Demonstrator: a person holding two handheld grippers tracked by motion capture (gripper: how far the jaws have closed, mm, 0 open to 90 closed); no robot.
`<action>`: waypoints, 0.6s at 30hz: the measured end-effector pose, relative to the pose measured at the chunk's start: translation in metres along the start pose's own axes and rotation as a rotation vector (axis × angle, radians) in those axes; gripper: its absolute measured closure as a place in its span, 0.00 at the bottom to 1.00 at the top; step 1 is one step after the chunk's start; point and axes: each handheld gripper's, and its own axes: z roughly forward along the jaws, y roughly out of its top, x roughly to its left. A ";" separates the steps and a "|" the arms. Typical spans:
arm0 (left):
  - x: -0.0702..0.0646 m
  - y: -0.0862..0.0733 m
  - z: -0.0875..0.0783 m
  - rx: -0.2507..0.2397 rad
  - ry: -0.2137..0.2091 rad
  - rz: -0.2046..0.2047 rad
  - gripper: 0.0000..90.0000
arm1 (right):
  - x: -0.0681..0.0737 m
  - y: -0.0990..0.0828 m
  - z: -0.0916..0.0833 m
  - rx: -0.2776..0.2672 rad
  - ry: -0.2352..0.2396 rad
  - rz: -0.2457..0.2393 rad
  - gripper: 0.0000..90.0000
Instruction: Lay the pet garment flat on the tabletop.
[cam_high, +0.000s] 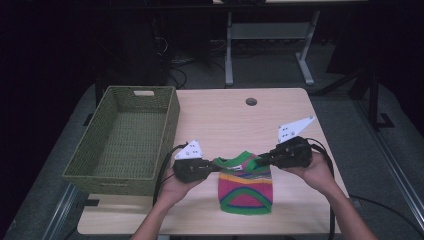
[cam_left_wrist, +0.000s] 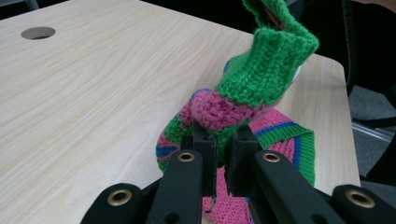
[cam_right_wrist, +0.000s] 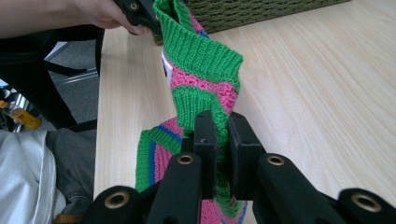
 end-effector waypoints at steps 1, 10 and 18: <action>0.000 0.002 -0.001 0.005 0.003 0.003 0.94 | 0.000 0.000 0.000 -0.001 0.001 0.001 0.92; 0.004 0.013 0.001 0.084 0.022 0.024 0.94 | -0.004 -0.003 0.005 0.018 -0.007 0.005 0.92; 0.010 0.011 0.006 0.089 0.025 -0.001 0.94 | -0.008 -0.006 0.003 0.005 -0.023 0.021 0.92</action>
